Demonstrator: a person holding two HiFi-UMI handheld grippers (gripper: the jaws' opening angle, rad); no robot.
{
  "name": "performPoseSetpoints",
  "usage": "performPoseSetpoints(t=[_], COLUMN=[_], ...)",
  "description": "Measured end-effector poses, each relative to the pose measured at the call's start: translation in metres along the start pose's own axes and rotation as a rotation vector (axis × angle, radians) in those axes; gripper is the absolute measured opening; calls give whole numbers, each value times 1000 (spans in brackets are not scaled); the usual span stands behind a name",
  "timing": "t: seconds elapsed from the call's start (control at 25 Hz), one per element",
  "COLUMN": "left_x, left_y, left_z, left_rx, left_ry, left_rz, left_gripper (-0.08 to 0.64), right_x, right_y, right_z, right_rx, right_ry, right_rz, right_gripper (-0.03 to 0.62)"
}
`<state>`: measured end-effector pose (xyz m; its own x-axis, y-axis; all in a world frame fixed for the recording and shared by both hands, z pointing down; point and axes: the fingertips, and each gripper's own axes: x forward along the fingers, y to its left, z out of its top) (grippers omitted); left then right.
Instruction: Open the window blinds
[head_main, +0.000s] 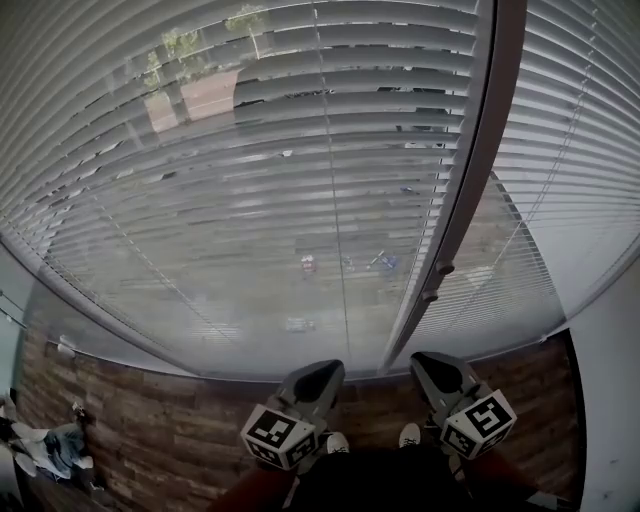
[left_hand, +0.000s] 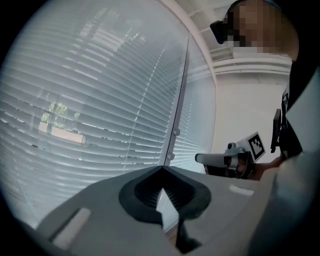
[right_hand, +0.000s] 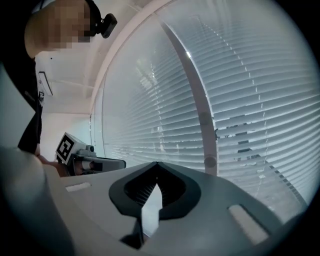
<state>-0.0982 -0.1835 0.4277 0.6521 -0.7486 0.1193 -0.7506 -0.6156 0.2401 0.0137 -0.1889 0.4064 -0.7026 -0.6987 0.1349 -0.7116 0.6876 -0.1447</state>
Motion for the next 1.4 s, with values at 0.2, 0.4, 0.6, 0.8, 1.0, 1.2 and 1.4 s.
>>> performPoseSetpoints(t=[0.2, 0.4, 0.6, 0.8, 1.0, 1.2, 1.4], left_x=[11, 8, 5, 2, 5, 7, 9], left_y=[6, 17, 22, 26, 23, 17, 15], left_z=[12, 34, 31, 25, 23, 18, 11], left_rx=[56, 94, 97, 93, 82, 70, 60], left_ry=[-32, -54, -33, -27, -24, -14, -16], left_rz=[36, 62, 55, 45, 30, 13, 5], left_gripper=[0, 0, 1, 2, 2, 2, 1], right_x=[-4, -1, 14, 26, 33, 37, 39], right_y=[-43, -69, -89, -97, -101, -106, -108], right_z=[32, 72, 87, 100, 99, 93, 87], right_rx=[-129, -213, -253, -262, -263, -265, -259], right_ry=[-69, -137, -124, -134, -121, -98, -81], right_rz=[-122, -231, -325, -378, -394, -417, -418], right_gripper=[28, 67, 126, 142, 160, 162, 161])
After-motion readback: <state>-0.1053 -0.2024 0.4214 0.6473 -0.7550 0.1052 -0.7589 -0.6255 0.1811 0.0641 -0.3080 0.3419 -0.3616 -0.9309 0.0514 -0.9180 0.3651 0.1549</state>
